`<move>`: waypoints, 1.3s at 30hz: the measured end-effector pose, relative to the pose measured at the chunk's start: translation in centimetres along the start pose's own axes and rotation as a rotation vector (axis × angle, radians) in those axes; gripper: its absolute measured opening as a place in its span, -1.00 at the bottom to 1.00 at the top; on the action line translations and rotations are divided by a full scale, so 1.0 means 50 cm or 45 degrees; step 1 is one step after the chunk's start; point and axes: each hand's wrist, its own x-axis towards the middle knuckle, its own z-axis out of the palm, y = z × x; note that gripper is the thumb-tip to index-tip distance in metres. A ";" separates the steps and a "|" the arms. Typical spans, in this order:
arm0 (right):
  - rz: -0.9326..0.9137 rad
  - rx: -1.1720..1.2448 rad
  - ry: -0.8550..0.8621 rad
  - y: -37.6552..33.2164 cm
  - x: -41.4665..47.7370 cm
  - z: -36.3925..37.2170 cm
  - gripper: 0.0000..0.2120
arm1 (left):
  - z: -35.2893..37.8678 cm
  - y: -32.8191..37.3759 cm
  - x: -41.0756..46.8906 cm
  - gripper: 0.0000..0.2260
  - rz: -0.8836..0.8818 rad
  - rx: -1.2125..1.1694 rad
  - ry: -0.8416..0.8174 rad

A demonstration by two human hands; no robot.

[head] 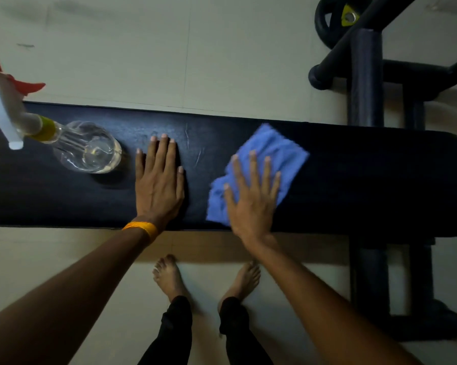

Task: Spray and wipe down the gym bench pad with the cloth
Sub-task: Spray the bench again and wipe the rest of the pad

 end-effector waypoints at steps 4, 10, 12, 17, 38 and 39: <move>-0.519 -0.040 -0.081 0.135 0.011 -0.009 -0.47 | 0.005 0.064 0.018 -0.47 0.134 -0.096 -0.019; 0.362 -0.059 0.087 0.370 0.070 -0.072 -0.44 | 0.049 0.177 0.053 -0.43 0.241 -0.107 -0.116; 0.484 -0.071 0.134 0.320 0.047 -0.062 -0.43 | 0.062 0.220 0.065 -0.43 0.281 -0.112 -0.117; -0.252 -0.077 -0.082 0.314 -0.021 -0.065 -0.47 | 0.091 0.305 0.096 -0.43 0.374 -0.113 -0.127; 0.358 -0.092 0.087 0.462 0.155 -0.076 -0.37 | 0.089 0.312 0.105 -0.41 0.406 0.015 -0.168; 0.524 -0.030 0.121 0.437 0.158 -0.072 -0.38 | 0.089 0.310 0.104 -0.42 0.420 0.000 -0.176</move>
